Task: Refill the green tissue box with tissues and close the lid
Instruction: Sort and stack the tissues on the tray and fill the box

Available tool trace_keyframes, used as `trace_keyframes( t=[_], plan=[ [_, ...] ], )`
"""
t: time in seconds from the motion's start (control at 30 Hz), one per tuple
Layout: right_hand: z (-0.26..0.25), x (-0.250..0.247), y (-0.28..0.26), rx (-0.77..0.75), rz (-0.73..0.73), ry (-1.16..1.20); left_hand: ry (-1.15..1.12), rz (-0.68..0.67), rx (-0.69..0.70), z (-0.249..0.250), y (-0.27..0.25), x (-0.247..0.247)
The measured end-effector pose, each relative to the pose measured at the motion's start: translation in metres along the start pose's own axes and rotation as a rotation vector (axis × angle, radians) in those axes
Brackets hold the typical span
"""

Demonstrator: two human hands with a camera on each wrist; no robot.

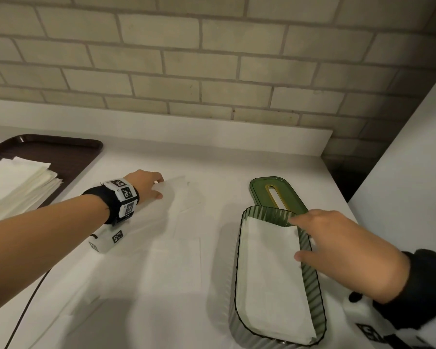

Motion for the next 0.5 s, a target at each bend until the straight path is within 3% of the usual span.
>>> trace_keyframes(
  t=[0.27, 0.43, 0.5],
  plan=[
    [0.004, -0.002, -0.007, -0.015, 0.034, 0.044, 0.002, 0.099, 0.063, 0.002, -0.006, -0.013],
    [0.01, -0.014, -0.008, 0.008, 0.193, 0.229, -0.269, 0.249, -0.07, -0.002, -0.005, -0.036],
    [0.009, -0.017, -0.007, 0.022, 0.293, 0.354, -0.404, 0.241, -0.112, 0.001, -0.008, -0.045]
  ],
)
Point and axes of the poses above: each hand's wrist, its own y-axis towards the middle knuckle, its own x-axis out of the palm, z = x × y, the point moved 4 cm from there along y, towards the middle knuckle, and after that the axes turned 8 degrees about z, right-handed, at the moved point
